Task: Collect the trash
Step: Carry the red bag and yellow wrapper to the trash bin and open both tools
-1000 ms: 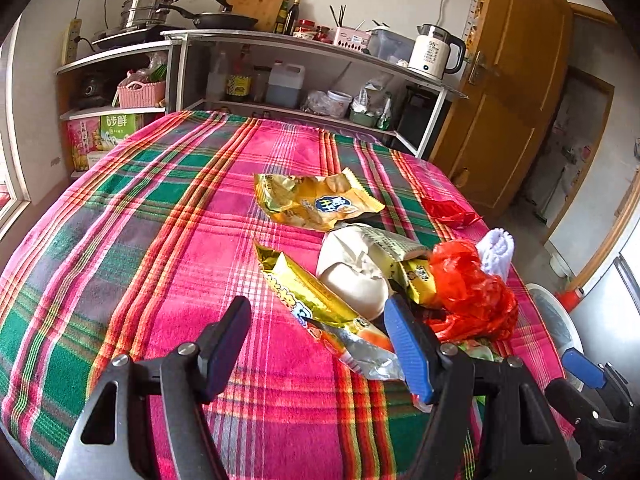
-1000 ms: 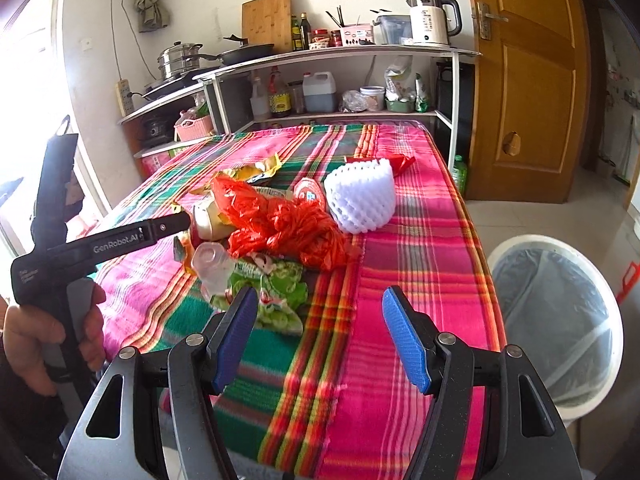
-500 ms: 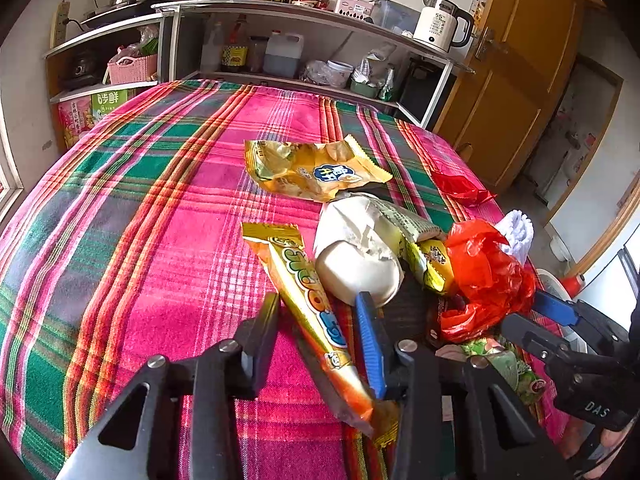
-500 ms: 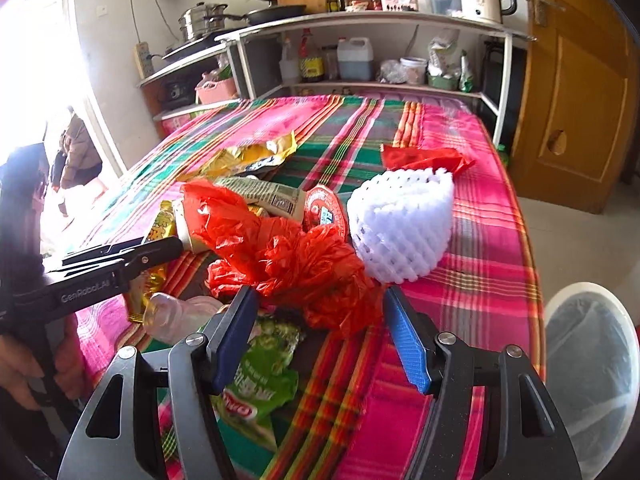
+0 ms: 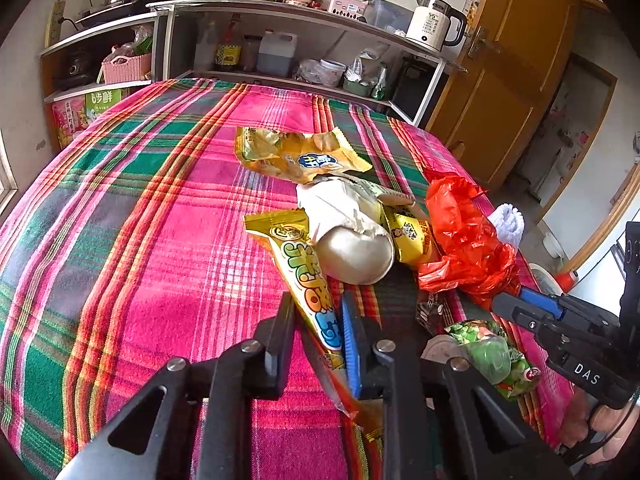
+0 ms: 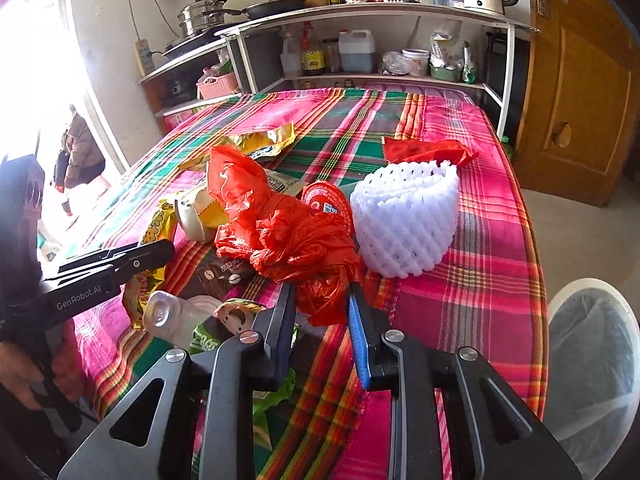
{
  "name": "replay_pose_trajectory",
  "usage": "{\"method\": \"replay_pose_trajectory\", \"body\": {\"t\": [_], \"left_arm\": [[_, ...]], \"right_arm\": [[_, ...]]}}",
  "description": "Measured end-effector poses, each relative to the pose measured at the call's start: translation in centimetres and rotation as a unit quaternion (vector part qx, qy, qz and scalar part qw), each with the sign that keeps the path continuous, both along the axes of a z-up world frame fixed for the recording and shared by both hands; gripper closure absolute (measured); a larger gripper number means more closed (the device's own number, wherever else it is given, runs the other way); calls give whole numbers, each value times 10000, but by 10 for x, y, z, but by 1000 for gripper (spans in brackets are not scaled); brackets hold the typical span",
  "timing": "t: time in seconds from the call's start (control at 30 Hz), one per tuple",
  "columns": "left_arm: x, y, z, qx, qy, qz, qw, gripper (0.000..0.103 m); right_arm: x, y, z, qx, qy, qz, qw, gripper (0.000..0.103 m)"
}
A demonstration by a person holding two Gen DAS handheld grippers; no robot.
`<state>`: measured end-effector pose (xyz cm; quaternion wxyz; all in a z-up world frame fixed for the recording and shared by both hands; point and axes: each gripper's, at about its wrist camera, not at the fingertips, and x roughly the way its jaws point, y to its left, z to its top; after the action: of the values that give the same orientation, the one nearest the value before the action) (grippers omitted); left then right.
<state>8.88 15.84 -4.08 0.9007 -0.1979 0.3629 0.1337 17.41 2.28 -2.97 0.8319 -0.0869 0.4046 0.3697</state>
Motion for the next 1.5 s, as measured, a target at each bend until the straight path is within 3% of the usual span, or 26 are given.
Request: {"method": "replay_pose_trajectory", "body": {"t": [0.23,0.43,0.93,1.2,1.5], "left_arm": [[-10,-5,7,91,-106,-30,9999,91],[-20,-13,22,161,-282,-110,9994,93],[-6,-68,64,265,-725,-854,9933,93],[29,-124,72,192,-824,-1611,9833,93],[71,-196,62,-27,-776,-2535,9642,93]], "right_arm": [[-15,-12,10,198,-73,-61,9998,78],[-28,-30,22,424,-139,-208,9988,79],[-49,-122,39,670,-228,-1277,9893,78],[-52,-184,35,668,-194,-2018,9769,78],[-43,-244,14,558,45,-2754,9597,78]]}}
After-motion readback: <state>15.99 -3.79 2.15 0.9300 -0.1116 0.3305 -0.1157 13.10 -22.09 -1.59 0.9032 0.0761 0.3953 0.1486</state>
